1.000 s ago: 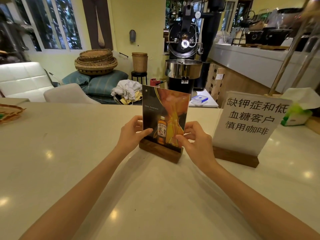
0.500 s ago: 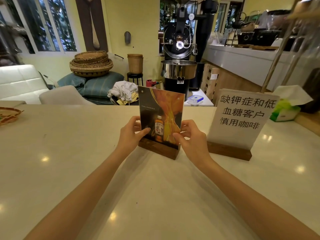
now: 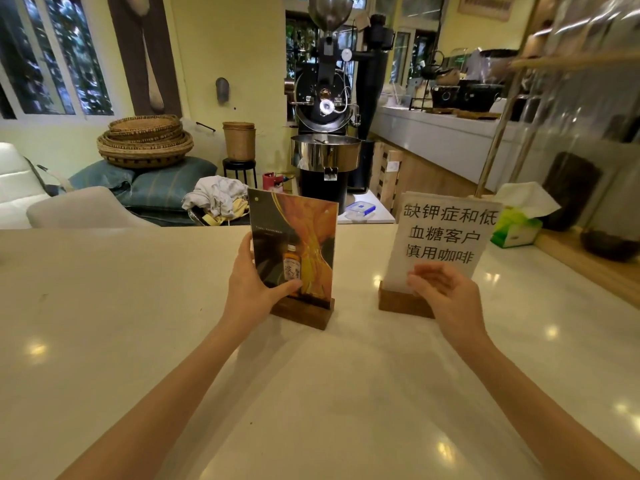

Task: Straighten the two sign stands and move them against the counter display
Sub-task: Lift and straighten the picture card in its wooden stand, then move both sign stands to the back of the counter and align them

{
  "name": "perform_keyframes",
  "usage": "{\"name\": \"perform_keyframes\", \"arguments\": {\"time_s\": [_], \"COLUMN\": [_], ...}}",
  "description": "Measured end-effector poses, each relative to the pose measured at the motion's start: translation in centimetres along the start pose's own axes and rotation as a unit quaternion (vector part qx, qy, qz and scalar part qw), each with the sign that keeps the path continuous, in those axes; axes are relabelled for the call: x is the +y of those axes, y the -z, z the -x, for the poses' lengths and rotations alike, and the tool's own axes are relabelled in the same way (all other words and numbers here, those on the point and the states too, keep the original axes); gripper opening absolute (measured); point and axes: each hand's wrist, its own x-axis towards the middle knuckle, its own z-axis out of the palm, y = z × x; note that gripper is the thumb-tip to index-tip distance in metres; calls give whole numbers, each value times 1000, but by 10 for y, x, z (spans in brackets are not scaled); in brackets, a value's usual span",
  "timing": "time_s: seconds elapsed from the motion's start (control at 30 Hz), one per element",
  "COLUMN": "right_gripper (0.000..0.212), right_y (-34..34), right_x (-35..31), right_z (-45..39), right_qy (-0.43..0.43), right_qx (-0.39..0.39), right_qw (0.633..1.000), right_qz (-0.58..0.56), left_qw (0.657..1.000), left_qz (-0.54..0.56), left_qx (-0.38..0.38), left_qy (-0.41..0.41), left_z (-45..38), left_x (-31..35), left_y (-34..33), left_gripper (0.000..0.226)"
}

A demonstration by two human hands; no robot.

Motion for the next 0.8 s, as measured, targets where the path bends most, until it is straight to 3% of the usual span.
{"name": "perform_keyframes", "arguments": {"time_s": [0.1, 0.17, 0.27, 0.4, 0.8], "right_gripper": [26, 38, 51, 48, 44], "right_y": [35, 49, 57, 54, 70], "right_x": [10, 15, 19, 21, 19], "right_z": [-1, -5, -13, -27, -46], "right_qy": [-50, -69, -94, -133, -113], "right_qx": [123, 162, 112, 17, -21], "right_qw": [991, 983, 986, 988, 976], "right_qz": [14, 44, 78, 81, 185], "left_qw": [1000, 1000, 999, 999, 999], "left_qz": [-7, -10, -9, -15, -24], "left_qx": [10, 18, 28, 34, 10], "left_qy": [-9, -19, -24, -23, -37], "left_z": [-1, -2, -3, -4, -20], "left_x": [-6, -10, -10, -9, -3], "left_y": [-4, -7, -11, -14, -45], "left_gripper": [107, 108, 107, 107, 109]}}
